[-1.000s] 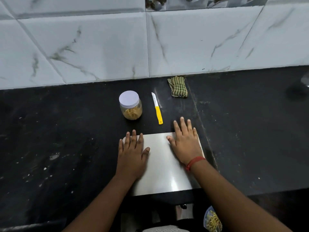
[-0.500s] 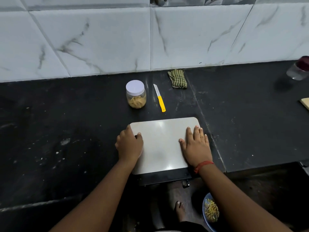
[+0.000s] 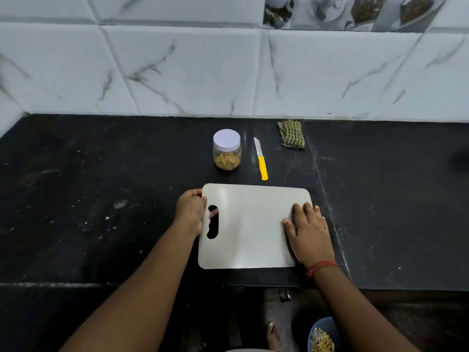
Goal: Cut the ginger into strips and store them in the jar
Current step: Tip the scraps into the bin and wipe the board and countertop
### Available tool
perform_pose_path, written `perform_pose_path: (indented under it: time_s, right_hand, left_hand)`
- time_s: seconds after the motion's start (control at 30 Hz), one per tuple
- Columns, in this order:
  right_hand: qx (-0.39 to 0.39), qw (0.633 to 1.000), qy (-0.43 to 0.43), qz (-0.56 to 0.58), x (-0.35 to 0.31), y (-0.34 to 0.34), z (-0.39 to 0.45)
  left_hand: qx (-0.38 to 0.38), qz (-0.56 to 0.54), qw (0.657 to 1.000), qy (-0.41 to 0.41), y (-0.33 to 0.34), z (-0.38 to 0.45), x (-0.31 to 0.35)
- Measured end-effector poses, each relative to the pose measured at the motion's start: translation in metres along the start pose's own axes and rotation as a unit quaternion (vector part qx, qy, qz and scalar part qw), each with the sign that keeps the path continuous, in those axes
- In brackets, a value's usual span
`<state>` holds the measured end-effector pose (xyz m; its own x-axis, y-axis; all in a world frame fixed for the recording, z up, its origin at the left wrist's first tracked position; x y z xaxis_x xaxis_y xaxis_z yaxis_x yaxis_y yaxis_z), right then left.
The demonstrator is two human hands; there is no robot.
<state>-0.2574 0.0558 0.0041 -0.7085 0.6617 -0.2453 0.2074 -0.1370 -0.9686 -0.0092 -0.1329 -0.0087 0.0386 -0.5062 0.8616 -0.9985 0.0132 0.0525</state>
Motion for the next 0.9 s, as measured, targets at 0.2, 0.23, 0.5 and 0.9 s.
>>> perform_pose_path:
  time_s: [0.2, 0.23, 0.5, 0.9]
  right_hand:
    - [-0.024, 0.983, -0.002, 0.183, -0.072, -0.006, 0.014]
    - [-0.045, 0.979, 0.001, 0.2, -0.091, -0.003, 0.019]
    - [-0.172, 0.964, -0.126, 0.158, -0.272, 0.048, 0.02]
    - [-0.131, 0.967, -0.22, -0.006, -0.381, 0.089, 0.002]
  left_hand:
    - [0.077, -0.096, 0.992, 0.008, -0.091, 0.014, 0.016]
    - [0.093, -0.101, 0.99, 0.013, -0.112, 0.016, 0.019]
    - [0.252, -0.082, 0.963, 0.042, -0.278, 0.01, 0.033]
    - [0.252, 0.413, 0.871, 0.082, -0.346, 0.01, 0.045]
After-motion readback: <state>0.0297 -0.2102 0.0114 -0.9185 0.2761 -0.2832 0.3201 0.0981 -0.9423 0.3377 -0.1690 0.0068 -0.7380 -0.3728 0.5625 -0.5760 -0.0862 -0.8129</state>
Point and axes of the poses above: each hand's wrist, its own z-axis towards the middle knuckle, its own y-axis out of the palm, x = y × z, the point moved 8 cm from there along z, towards the middle knuckle, and after that the axes turned 6 degrees about y, right-handed, at the moved point
